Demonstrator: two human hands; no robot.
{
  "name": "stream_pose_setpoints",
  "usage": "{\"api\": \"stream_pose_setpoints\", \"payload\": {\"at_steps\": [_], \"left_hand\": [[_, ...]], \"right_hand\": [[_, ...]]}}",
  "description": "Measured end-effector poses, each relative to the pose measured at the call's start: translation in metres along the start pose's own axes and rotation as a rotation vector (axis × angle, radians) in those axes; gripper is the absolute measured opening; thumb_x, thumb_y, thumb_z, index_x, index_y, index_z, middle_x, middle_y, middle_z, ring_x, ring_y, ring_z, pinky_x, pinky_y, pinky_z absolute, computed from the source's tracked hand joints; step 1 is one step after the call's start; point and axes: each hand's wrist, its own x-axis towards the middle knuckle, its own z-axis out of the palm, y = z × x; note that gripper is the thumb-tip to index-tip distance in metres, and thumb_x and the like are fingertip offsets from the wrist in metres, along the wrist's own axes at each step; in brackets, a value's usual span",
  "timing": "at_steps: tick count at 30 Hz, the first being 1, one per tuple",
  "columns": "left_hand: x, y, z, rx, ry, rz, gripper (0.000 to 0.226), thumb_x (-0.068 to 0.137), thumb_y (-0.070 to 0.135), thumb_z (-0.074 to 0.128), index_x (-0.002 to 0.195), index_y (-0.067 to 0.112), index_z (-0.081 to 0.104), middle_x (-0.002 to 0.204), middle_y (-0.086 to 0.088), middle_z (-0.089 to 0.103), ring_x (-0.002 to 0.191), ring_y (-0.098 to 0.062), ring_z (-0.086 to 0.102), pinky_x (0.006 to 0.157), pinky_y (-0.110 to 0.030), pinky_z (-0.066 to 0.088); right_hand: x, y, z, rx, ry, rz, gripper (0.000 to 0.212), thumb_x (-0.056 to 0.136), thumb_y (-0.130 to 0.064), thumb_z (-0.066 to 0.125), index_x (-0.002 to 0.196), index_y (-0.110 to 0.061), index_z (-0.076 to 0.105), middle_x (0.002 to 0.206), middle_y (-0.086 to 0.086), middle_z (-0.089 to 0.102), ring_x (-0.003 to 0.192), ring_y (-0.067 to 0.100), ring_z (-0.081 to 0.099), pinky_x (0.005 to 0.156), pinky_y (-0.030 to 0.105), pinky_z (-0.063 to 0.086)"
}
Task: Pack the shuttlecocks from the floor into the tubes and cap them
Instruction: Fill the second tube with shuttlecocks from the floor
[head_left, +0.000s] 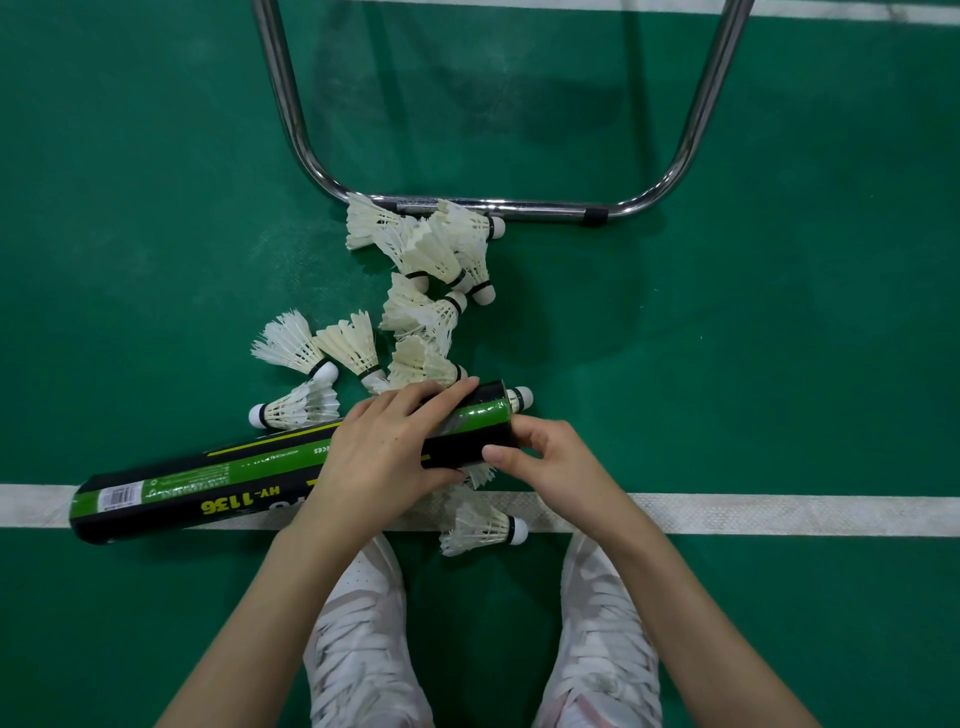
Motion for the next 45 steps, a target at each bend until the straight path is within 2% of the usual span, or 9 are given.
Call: {"api": "stream_pose_setpoints", "payload": {"at_steps": [5, 12, 14, 18, 23, 29, 35, 42, 45], "left_hand": [[-0.002, 0.002, 0.000, 0.002, 0.008, 0.001, 0.093, 0.054, 0.040, 0.084, 0.137, 0.030, 0.042, 0.114, 0.001, 0.060, 0.095, -0.028, 0.061, 0.074, -0.038, 0.047], [-0.003, 0.001, 0.000, 0.013, 0.019, 0.000, 0.093, 0.053, 0.039, 0.085, 0.135, 0.029, 0.043, 0.113, 0.000, 0.061, 0.093, -0.027, 0.062, 0.073, -0.037, 0.048], [-0.002, 0.000, 0.000, 0.003, 0.020, -0.004, 0.093, 0.054, 0.040, 0.085, 0.136, 0.030, 0.042, 0.113, 0.000, 0.061, 0.094, -0.027, 0.062, 0.073, -0.037, 0.048], [0.001, -0.004, -0.003, -0.026, 0.002, -0.036, 0.092, 0.058, 0.039, 0.083, 0.138, 0.032, 0.038, 0.116, 0.001, 0.059, 0.098, -0.027, 0.059, 0.076, -0.038, 0.046], [-0.002, -0.009, -0.006, -0.020, -0.002, -0.062, 0.092, 0.058, 0.038, 0.084, 0.137, 0.033, 0.038, 0.116, -0.001, 0.059, 0.096, -0.027, 0.059, 0.075, -0.036, 0.044], [-0.004, -0.010, -0.010, -0.037, -0.005, -0.083, 0.093, 0.059, 0.037, 0.084, 0.138, 0.036, 0.033, 0.114, -0.001, 0.058, 0.094, -0.026, 0.057, 0.072, -0.036, 0.043], [0.004, 0.000, -0.029, -0.031, 0.037, -0.107, 0.093, 0.062, 0.036, 0.082, 0.141, 0.027, 0.035, 0.118, -0.002, 0.056, 0.099, -0.028, 0.055, 0.078, -0.041, 0.045], [0.023, 0.017, -0.068, -0.039, 0.180, -0.074, 0.083, 0.063, 0.035, 0.080, 0.137, 0.030, 0.041, 0.115, 0.000, 0.056, 0.095, -0.025, 0.055, 0.071, -0.035, 0.046], [0.033, 0.019, -0.093, -0.062, 0.227, -0.080, 0.085, 0.063, 0.034, 0.081, 0.137, 0.032, 0.039, 0.117, 0.001, 0.056, 0.096, -0.023, 0.054, 0.065, -0.028, 0.039]], "right_hand": [[-0.001, 0.001, 0.000, 0.022, -0.085, 0.043, 0.021, 0.092, -0.007, 0.053, 0.111, -0.004, 0.062, 0.112, 0.020, 0.065, 0.099, 0.015, 0.059, 0.095, 0.035, 0.046], [-0.001, -0.003, -0.002, 0.074, -0.152, 0.059, 0.024, 0.094, -0.008, 0.049, 0.116, -0.006, 0.059, 0.113, 0.012, 0.065, 0.099, 0.006, 0.058, 0.089, 0.017, 0.045], [-0.001, -0.002, -0.002, 0.078, -0.123, 0.051, 0.023, 0.093, -0.009, 0.052, 0.114, -0.006, 0.060, 0.111, 0.012, 0.066, 0.098, 0.007, 0.059, 0.088, 0.020, 0.046], [0.000, -0.004, -0.004, 0.144, -0.021, -0.005, 0.019, 0.089, -0.006, 0.057, 0.105, -0.015, 0.063, 0.097, -0.005, 0.067, 0.090, -0.002, 0.062, 0.079, 0.012, 0.046], [0.000, -0.004, -0.012, 0.110, 0.079, -0.023, 0.019, 0.087, -0.007, 0.061, 0.098, -0.022, 0.065, 0.098, -0.008, 0.069, 0.094, -0.001, 0.063, 0.082, 0.012, 0.047], [-0.004, -0.004, -0.024, 0.149, 0.177, -0.029, 0.015, 0.091, -0.005, 0.054, 0.100, -0.012, 0.065, 0.099, 0.000, 0.070, 0.092, -0.001, 0.064, 0.080, 0.010, 0.046], [-0.003, -0.023, -0.029, 0.138, 0.210, -0.105, 0.015, 0.090, -0.005, 0.055, 0.095, -0.015, 0.065, 0.094, -0.002, 0.069, 0.088, 0.000, 0.064, 0.079, 0.011, 0.047], [0.014, -0.072, -0.033, -0.020, 0.222, -0.271, 0.021, 0.083, -0.005, 0.064, 0.089, -0.025, 0.064, 0.096, -0.001, 0.066, 0.080, 0.002, 0.060, 0.075, 0.013, 0.047], [0.015, -0.101, -0.045, -0.059, 0.213, -0.345, 0.023, 0.082, -0.002, 0.065, 0.090, -0.024, 0.064, 0.093, -0.003, 0.065, 0.081, 0.002, 0.061, 0.076, 0.013, 0.047]]}}
